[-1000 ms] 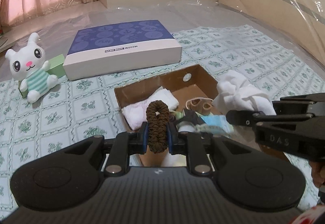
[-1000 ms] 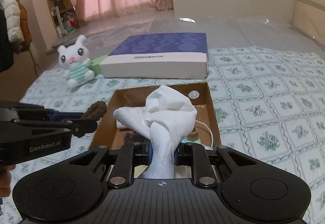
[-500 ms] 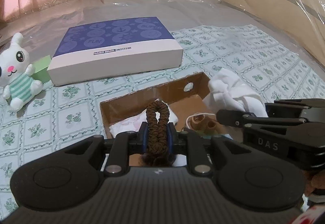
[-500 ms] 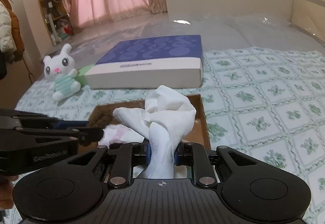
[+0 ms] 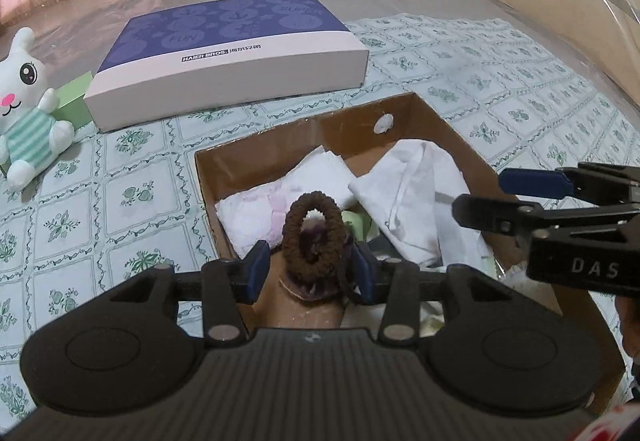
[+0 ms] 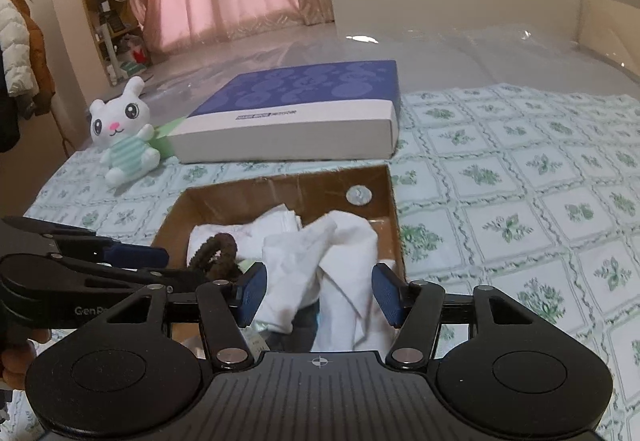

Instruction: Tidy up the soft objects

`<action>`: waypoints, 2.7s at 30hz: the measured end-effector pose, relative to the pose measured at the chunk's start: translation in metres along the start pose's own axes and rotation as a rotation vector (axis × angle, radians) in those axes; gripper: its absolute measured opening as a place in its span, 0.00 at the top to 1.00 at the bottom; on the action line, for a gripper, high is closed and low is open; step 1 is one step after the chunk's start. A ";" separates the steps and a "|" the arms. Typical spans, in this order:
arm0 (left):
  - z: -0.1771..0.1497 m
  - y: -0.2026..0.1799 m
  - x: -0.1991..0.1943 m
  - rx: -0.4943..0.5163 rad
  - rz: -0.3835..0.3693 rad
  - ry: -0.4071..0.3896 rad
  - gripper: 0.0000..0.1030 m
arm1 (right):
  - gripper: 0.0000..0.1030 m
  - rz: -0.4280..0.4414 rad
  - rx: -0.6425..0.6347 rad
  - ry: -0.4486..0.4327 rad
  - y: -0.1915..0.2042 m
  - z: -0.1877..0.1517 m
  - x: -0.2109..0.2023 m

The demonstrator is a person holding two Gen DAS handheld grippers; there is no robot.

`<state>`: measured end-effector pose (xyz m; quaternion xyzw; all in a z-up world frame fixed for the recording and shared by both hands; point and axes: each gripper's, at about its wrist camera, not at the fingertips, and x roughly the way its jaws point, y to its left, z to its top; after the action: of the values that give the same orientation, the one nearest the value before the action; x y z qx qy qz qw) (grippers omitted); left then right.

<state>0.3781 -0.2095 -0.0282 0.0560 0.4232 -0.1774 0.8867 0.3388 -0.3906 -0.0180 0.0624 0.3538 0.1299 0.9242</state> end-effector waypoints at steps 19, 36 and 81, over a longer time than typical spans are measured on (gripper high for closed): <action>-0.013 -0.003 -0.039 0.004 -0.014 -0.034 0.57 | 0.42 0.015 0.057 -0.033 0.008 -0.010 -0.044; -0.033 -0.004 -0.117 -0.014 -0.028 -0.121 0.48 | 0.28 0.028 0.115 -0.135 0.039 -0.031 -0.116; -0.261 0.032 -0.332 -0.168 0.120 -0.182 0.41 | 0.24 0.118 0.058 -0.027 0.202 -0.177 -0.229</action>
<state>0.0069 -0.0255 0.0595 -0.0097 0.3503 -0.0923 0.9320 0.0162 -0.2576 0.0382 0.1116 0.3406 0.1733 0.9173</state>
